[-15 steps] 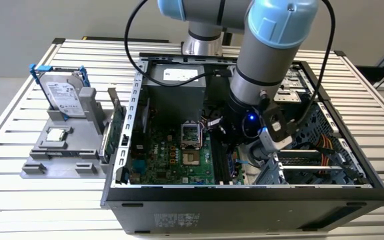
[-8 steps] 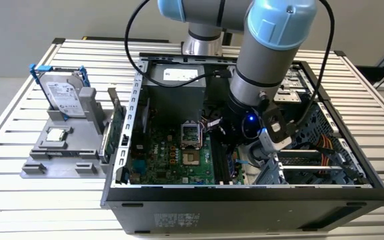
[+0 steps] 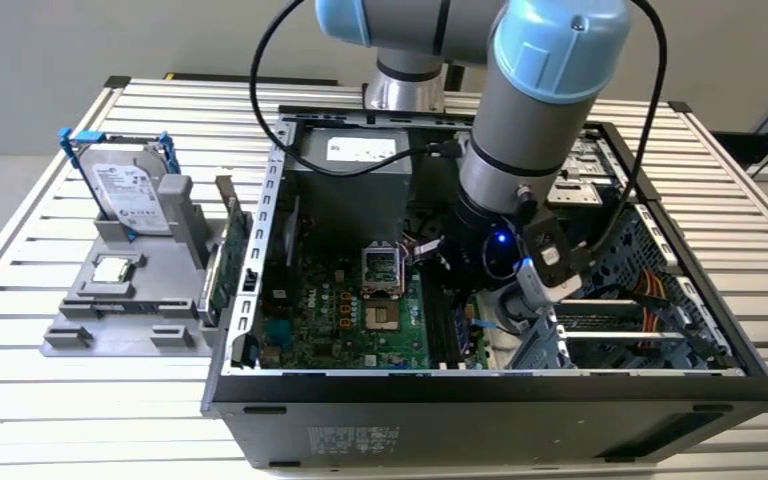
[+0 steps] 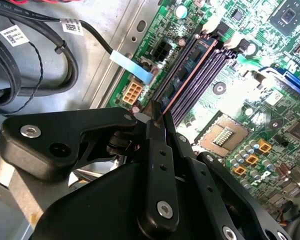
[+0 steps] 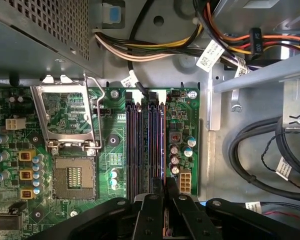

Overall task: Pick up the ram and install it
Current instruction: 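Insert the ram into the slot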

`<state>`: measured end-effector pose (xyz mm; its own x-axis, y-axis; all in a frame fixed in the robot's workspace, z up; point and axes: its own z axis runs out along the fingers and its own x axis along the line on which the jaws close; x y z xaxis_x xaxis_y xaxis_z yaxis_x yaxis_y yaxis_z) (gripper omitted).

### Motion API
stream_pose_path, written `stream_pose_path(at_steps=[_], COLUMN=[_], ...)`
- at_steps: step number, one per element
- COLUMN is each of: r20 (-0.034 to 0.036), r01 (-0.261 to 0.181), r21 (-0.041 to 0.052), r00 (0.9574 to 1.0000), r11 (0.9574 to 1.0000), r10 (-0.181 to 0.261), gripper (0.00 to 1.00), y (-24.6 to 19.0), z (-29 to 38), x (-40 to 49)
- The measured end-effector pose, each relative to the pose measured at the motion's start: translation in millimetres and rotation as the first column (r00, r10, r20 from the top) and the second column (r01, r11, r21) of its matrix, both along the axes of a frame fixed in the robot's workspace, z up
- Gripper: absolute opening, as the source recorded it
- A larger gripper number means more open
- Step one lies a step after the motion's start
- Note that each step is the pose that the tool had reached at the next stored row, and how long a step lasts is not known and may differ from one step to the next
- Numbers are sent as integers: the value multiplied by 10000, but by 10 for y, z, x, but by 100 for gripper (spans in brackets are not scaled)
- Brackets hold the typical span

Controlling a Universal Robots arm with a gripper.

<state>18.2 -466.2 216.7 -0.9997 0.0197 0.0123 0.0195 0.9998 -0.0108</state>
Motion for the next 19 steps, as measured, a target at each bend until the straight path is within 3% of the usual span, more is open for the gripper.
stream_pose_path(at_steps=[19], r20=[-17], r01=[0], r21=[3], r00=[10000], r11=[10000], r10=[0], gripper=[0], y=[0], z=[-29], x=[-1])
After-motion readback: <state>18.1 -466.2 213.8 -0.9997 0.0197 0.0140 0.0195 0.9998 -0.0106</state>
